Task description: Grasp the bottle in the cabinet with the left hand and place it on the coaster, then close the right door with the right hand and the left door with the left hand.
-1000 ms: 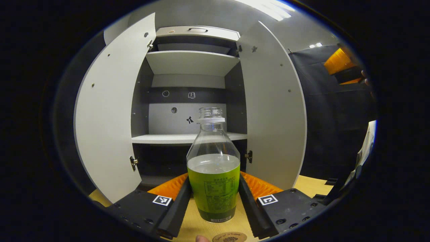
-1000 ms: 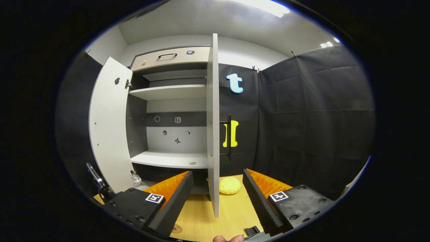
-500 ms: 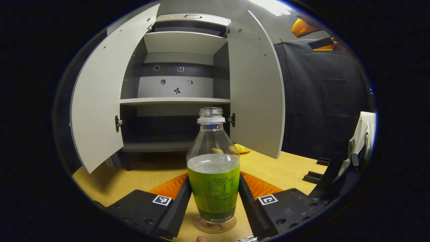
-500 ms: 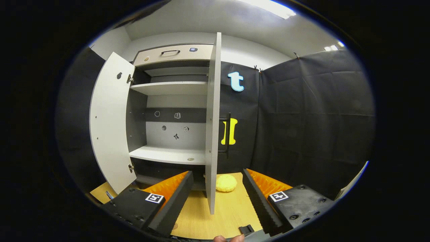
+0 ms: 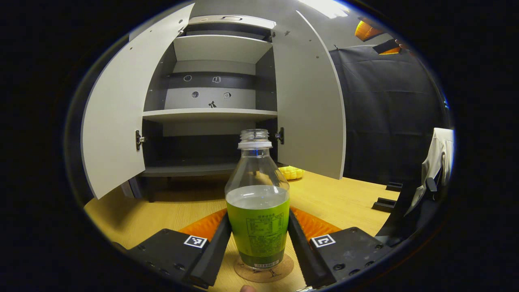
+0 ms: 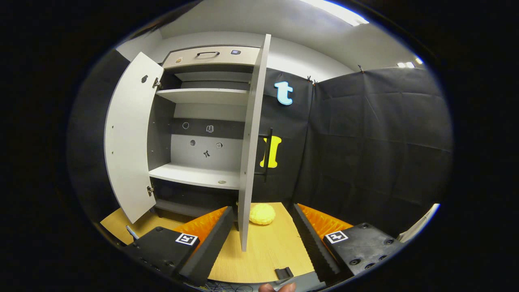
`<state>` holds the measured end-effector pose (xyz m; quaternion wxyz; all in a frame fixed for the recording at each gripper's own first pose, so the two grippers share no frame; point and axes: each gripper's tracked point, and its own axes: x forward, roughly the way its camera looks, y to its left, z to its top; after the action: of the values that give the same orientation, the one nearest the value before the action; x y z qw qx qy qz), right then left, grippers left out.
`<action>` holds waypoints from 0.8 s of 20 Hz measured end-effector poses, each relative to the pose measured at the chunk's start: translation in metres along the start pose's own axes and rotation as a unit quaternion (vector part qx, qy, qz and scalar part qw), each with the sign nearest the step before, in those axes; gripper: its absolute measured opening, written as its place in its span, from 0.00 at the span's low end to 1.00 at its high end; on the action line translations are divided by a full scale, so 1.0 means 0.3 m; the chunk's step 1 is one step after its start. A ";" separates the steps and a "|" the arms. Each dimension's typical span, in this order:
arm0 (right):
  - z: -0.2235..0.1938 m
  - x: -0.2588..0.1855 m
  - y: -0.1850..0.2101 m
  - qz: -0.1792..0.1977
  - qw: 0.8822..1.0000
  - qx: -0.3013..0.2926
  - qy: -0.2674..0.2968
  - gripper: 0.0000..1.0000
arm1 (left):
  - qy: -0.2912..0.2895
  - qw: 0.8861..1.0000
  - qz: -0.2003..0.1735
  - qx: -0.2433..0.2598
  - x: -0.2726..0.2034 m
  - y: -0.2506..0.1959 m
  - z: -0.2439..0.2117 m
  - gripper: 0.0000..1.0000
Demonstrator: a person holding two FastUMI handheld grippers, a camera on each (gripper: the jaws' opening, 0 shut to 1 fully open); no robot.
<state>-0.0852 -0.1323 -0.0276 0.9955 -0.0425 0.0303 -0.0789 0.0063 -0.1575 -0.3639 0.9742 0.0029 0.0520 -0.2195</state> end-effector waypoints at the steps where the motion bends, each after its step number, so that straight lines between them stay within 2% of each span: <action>1: -0.004 -0.001 0.003 0.000 1.000 0.000 0.002 0.98 | 0.003 1.000 -0.001 0.001 -0.003 -0.002 -0.009 0.78; 8: -0.015 -0.003 0.028 -0.003 1.000 -0.006 0.005 0.98 | 0.035 0.999 -0.011 0.011 -0.025 -0.006 -0.083 0.81; 11: -0.010 -0.004 0.040 -0.003 1.000 -0.001 0.003 0.98 | 0.053 0.999 -0.004 -0.006 -0.046 0.012 -0.104 0.98; 16: -0.003 -0.001 0.060 -0.002 1.000 0.013 -0.002 0.98 | 0.086 0.996 -0.002 -0.029 -0.135 -0.003 -0.147 0.98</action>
<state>-0.0828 -0.1147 -0.0302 0.9959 -0.0295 0.0269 -0.0813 -0.0350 -0.1397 -0.4036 0.9653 -0.0066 0.1421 -0.2192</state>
